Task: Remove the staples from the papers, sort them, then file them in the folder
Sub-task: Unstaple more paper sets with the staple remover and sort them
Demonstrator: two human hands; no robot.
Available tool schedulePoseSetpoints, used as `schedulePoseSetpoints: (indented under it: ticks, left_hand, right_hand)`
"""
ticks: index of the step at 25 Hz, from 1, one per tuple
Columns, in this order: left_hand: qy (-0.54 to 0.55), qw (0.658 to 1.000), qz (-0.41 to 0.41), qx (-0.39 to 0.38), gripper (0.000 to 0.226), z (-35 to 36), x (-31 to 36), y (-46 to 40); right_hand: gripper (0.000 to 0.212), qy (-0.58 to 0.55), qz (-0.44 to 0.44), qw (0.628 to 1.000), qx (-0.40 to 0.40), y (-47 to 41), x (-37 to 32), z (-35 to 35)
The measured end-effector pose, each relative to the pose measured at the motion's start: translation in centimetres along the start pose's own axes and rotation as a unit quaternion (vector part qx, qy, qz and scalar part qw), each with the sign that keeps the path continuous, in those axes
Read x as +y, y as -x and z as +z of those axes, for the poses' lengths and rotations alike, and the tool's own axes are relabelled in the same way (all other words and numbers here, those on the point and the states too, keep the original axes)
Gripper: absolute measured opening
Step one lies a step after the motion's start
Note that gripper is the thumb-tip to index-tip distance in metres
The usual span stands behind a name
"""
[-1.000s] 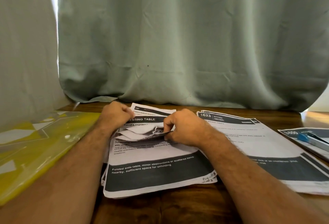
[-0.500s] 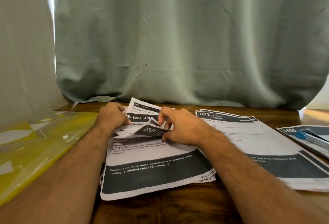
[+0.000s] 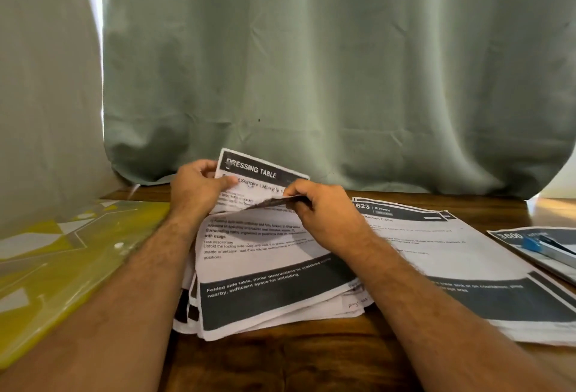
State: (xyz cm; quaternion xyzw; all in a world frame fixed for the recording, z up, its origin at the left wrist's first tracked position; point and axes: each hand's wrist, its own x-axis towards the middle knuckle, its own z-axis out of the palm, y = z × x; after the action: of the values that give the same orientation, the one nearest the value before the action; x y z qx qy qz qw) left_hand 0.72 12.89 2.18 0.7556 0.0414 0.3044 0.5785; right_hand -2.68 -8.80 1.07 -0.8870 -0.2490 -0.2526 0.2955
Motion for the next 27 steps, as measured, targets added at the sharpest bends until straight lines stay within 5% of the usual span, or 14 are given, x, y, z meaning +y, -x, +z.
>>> schedulePoseSetpoints:
  ticks: [3, 6, 10, 14, 20, 23, 27]
  left_hand:
    - [-0.101, 0.987, -0.086, -0.088, 0.010, 0.1, -1.2, -0.3]
    - [-0.168, 0.973, -0.128, -0.096, 0.010, -0.1, -1.9, -0.6]
    - [-0.024, 0.995, 0.038, 0.092, 0.010, -0.3, -1.0, -0.8]
    - [0.029, 0.946, 0.233, 0.221, 0.013, -0.5, 0.4, -0.4]
    - [-0.042, 0.896, 0.429, 0.105, 0.013, 1.3, 1.7, 2.3]
    - [-0.045, 0.898, 0.430, 0.082, 0.016, 1.8, 1.8, 2.9]
    - [-0.035, 0.908, 0.411, 0.075, 0.022, 1.6, 1.7, 2.7]
  right_hand:
    - [0.022, -0.007, -0.006, 1.000, -0.007, 0.0, 0.0, 0.0]
    - [0.023, 0.008, -0.025, 0.999, -0.033, -0.1, -0.2, 0.2]
    - [0.023, 0.018, -0.014, 1.000, -0.014, -0.3, -0.1, 0.3]
    - [0.024, 0.055, 0.001, 0.998, -0.014, -0.6, 0.5, 0.9]
    - [0.028, 0.038, 0.037, 0.999, -0.007, -1.2, 0.9, 1.7]
    - [0.071, 0.006, 0.037, 0.999, 0.002, -0.9, 0.3, 1.9]
    - [0.087, -0.090, 0.017, 0.978, 0.189, -1.0, -0.7, 0.4]
